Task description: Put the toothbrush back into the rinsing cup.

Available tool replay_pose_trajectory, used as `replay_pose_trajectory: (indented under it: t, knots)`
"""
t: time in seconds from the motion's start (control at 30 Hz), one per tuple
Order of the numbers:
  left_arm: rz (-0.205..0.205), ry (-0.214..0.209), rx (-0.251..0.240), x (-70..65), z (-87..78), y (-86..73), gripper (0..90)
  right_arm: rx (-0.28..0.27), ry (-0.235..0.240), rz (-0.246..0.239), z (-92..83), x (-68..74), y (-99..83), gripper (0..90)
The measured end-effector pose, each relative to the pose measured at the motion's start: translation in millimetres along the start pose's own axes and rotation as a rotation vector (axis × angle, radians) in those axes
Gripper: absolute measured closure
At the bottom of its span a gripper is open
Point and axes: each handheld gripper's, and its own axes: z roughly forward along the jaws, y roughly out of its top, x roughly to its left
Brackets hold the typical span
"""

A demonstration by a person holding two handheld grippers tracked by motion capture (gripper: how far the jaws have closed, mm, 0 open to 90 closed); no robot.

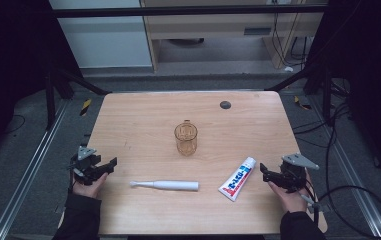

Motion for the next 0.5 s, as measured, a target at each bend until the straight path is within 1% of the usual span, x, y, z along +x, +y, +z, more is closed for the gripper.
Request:
replay_pose_trajectory:
  t: [0.03, 0.07, 0.13, 0.17, 0.2, 0.23, 0.27, 0.3, 0.33, 0.4, 0.43, 0.47, 0.5]
  knots:
    - [0.0, 0.0, 0.0, 0.0, 0.0, 0.0, 35.9, 0.0, 0.0, 0.0, 0.0, 0.0, 0.0, 14.9]
    - [0.009, -0.001, 0.006, -2.7, -0.9, 0.7, 35.9, -0.005, 0.005, 0.001, -1.7, -0.3, -0.7, 15.5]
    - [0.022, -0.012, -0.002, -7.6, -2.8, 1.7, 38.6, -0.018, 0.011, 0.003, -5.3, 0.3, -1.6, 17.9]
    - [0.035, -0.026, -0.016, -12.6, -5.0, 2.4, 39.2, -0.024, 0.011, -0.002, -5.8, 0.9, -1.7, 18.4]
    - [0.041, -0.039, -0.019, -15.2, -5.8, 2.7, 40.3, -0.03, 0.014, -0.005, -6.0, 1.8, -1.8, 19.2]
    - [0.051, -0.045, -0.026, -18.2, -6.3, 2.9, 40.7, -0.029, 0.016, -0.01, -6.3, 2.8, -1.6, 19.7]
    - [0.051, -0.045, -0.026, -18.2, -6.3, 2.9, 40.7, -0.03, 0.015, -0.019, -6.0, 3.9, -1.5, 20.1]
    - [0.07, -0.06, -0.034, -24.3, -6.8, 4.0, 41.0, -0.03, 0.017, -0.027, -5.9, 5.1, -1.4, 21.2]
    - [0.078, -0.071, -0.039, -27.3, -7.1, 4.7, 41.1, -0.03, 0.019, -0.029, -5.8, 6.8, -1.5, 22.2]
    - [0.085, -0.084, -0.036, -33.1, -8.6, 6.5, 41.1, -0.032, 0.027, -0.043, -5.6, 9.1, -0.7, 23.2]
    - [0.085, -0.084, -0.036, -33.1, -8.6, 6.5, 40.7, -0.032, 0.027, -0.043, -5.6, 9.1, -0.7, 23.2]
    - [0.083, -0.095, -0.038, -36.1, -9.3, 7.1, 40.6, -0.033, 0.032, -0.046, -5.7, 11.2, -1.0, 24.9]
    - [0.1, -0.105, -0.044, -42.8, -11.4, 8.0, 40.5, -0.035, 0.036, -0.048, -5.7, 12.2, -1.4, 25.7]
